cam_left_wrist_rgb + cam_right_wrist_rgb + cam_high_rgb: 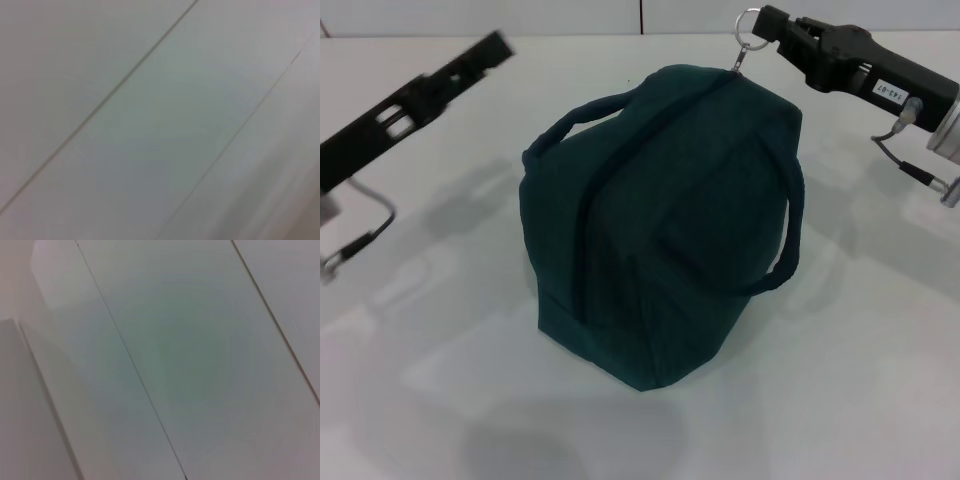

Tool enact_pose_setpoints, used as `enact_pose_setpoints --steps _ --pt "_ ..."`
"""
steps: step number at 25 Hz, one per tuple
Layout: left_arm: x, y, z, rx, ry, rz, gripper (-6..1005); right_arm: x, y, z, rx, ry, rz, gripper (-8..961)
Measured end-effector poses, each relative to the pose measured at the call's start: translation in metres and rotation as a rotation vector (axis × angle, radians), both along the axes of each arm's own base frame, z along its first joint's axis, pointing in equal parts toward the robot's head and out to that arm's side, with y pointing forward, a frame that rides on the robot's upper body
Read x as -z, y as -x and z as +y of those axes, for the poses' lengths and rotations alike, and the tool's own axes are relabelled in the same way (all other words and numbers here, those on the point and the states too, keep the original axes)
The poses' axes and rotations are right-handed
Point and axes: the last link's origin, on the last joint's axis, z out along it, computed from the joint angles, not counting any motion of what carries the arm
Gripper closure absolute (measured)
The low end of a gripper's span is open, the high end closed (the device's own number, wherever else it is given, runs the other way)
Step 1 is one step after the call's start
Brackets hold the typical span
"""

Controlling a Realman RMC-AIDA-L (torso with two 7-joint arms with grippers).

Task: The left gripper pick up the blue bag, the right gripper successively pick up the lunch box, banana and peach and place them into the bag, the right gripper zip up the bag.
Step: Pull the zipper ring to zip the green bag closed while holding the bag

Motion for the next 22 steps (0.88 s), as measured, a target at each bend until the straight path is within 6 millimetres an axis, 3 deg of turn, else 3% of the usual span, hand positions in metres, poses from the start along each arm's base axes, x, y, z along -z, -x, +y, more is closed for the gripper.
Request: enact_pose_setpoints --steps 5,8,16,22 --pt "0.010 -0.033 0.043 0.031 0.171 0.106 344 -0.003 -0.002 -0.002 -0.007 -0.015 0.009 854" --pt "0.016 -0.057 0.063 0.067 0.268 0.209 121 -0.004 -0.002 -0.003 -0.013 -0.020 0.008 854" --pt "0.027 -0.101 0.094 0.075 0.400 0.389 112 -0.002 0.000 -0.007 -0.039 -0.019 0.015 852" --pt "0.033 -0.113 0.101 0.053 0.461 0.438 113 -0.001 0.000 -0.009 -0.047 -0.015 0.022 851"
